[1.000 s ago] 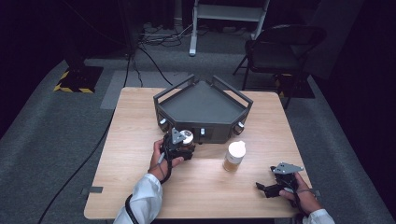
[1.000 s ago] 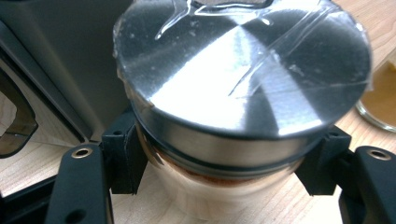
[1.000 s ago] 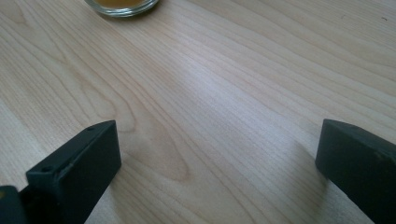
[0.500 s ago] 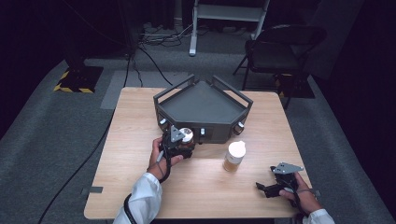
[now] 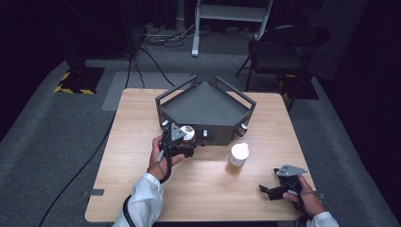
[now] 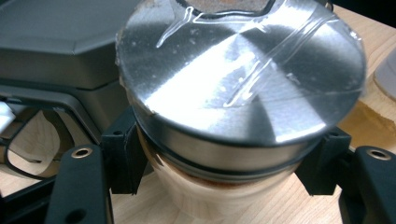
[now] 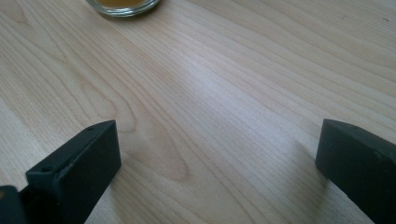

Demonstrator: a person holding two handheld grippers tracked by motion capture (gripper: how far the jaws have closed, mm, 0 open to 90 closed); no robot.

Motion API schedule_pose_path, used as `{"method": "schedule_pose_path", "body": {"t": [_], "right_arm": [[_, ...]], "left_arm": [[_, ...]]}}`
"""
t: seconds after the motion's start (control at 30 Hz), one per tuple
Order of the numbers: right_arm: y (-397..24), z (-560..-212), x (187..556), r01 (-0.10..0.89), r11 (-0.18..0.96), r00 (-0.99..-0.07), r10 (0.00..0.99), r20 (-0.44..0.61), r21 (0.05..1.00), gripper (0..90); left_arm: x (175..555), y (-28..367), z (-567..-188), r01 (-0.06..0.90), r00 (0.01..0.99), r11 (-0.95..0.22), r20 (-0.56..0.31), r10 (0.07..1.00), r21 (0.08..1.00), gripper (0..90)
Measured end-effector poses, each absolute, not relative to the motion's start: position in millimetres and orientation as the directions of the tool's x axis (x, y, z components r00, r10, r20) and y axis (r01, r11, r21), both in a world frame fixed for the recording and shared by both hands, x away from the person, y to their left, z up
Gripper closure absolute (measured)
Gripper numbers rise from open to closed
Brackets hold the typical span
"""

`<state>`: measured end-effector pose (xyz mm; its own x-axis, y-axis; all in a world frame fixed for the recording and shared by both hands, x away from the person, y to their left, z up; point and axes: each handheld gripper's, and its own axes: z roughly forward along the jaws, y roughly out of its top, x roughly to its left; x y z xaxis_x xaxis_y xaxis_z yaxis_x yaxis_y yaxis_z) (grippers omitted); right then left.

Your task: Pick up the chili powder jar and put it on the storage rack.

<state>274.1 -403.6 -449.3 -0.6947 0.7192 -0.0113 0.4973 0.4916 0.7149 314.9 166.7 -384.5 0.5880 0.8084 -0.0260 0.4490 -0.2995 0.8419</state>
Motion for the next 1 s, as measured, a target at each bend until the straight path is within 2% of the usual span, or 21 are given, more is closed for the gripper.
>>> {"method": "schedule_pose_path", "body": {"t": [0.53,1.0], "right_arm": [[-403,-449,274,0.498,0.491,-0.694,0.720,-0.011,0.715,0.0],[-403,-449,275,0.498,0.491,-0.694,0.719,-0.011,0.715,0.0]], "left_arm": [[316,163,-346,0.428,0.585,-0.319,0.010,0.811,0.846,29.9],[327,174,-311,0.414,0.585,-0.302,0.003,0.811,0.859,29.9]]}}
